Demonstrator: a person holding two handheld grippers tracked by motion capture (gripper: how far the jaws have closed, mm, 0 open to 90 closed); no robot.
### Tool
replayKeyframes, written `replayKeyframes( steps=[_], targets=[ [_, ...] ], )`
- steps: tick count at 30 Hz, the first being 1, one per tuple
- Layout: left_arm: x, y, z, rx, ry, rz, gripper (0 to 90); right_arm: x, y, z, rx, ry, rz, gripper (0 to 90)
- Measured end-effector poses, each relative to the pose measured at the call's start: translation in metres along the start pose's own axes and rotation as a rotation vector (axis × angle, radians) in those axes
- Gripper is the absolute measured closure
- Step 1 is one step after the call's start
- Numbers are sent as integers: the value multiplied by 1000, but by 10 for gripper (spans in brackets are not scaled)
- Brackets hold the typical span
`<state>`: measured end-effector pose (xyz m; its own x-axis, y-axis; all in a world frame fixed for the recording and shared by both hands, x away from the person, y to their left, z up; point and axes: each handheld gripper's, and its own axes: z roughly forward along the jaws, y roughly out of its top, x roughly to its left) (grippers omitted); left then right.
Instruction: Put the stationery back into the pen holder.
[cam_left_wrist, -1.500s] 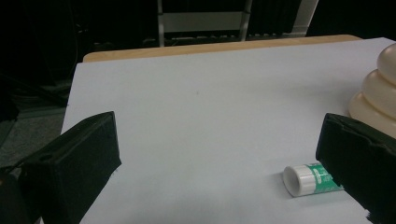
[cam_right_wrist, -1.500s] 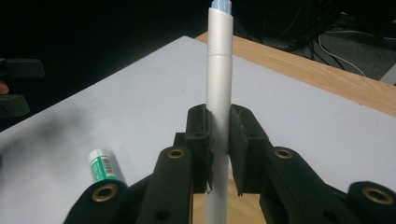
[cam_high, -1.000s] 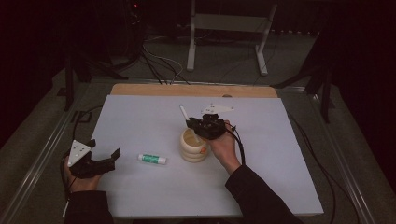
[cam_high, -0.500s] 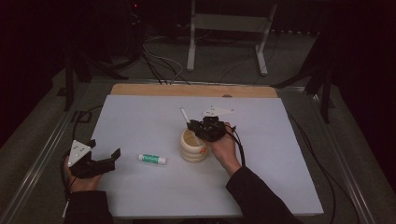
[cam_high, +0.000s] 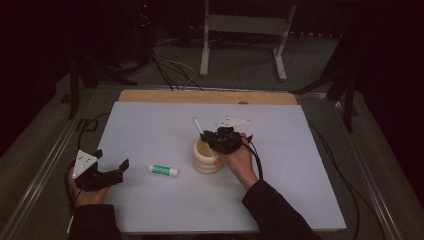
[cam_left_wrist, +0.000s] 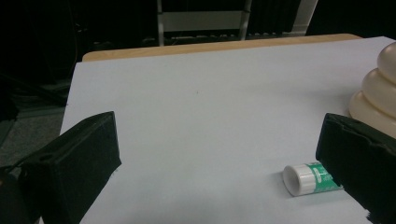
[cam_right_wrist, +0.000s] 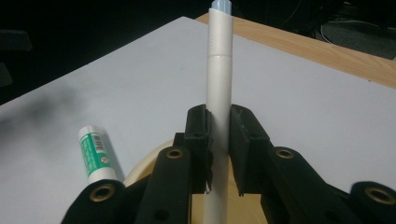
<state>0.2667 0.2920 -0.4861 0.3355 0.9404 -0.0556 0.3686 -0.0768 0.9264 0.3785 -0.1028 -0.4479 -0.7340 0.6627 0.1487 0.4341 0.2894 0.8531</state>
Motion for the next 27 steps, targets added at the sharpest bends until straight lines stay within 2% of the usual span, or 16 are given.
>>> replayKeyframes(
  steps=[3,5,9,11,14,22,27],
  targets=[
    [0,0,0,0,0,0,1,0,-1,0,4,5,-2,769],
    [0,0,0,-1,0,0,1,0,-1,-1,-12,11,-3,655],
    [0,0,0,1,-1,0,1,-4,1,-8,-30,56,33,430],
    [-1,0,0,1,-1,0,1,-6,1,-11,-35,37,42,265],
    [-1,0,0,2,-1,1,1,-9,1,-14,-32,17,43,162],
    [-1,0,0,2,0,1,1,-12,0,-20,-3,-19,21,51],
    [-1,0,1,3,-1,1,1,-16,0,-24,17,-49,10,33]
  ],
)
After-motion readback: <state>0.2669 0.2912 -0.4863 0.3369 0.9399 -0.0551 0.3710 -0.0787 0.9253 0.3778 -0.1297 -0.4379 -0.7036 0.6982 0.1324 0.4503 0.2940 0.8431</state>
